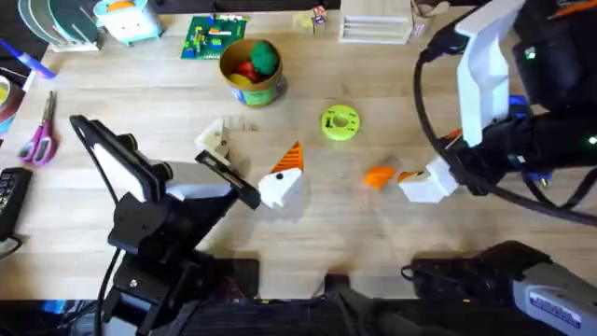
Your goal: Pick up the gripper from the table and insert it into the empty holder that is missing its gripper. Then pick up a screw, insert it into the mounting hole, and use the screwdriver to tighten it. Finally, clean up the table by picking up the vegetable and placing it into the bucket.
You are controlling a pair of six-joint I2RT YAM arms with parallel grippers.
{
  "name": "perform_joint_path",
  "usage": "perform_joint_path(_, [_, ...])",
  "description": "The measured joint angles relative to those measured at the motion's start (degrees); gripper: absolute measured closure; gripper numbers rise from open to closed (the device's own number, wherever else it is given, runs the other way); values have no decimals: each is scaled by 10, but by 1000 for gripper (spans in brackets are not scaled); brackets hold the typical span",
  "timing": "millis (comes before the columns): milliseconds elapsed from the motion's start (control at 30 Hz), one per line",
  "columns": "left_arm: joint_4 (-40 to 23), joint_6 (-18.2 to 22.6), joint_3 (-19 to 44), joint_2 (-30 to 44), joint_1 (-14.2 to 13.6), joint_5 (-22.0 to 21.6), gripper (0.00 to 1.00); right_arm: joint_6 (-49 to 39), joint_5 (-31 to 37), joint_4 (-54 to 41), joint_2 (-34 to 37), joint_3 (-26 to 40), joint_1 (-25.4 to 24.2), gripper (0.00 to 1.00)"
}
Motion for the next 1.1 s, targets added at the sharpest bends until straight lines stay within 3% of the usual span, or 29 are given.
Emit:
perform_joint_path(333, [0,4,0,0,0,0,8,-47,0,52,102,0,51,15])
perform_joint_path(533, [0,4,0,0,0,0,8,-50,0,68,153,0,59,121])
perform_joint_path(900, [0,4,0,0,0,0,8,-50,0,71,197,0,82,189])
perform_joint_path(1100, [0,4,0,0,0,0,8,-50,0,73,204,0,92,347])
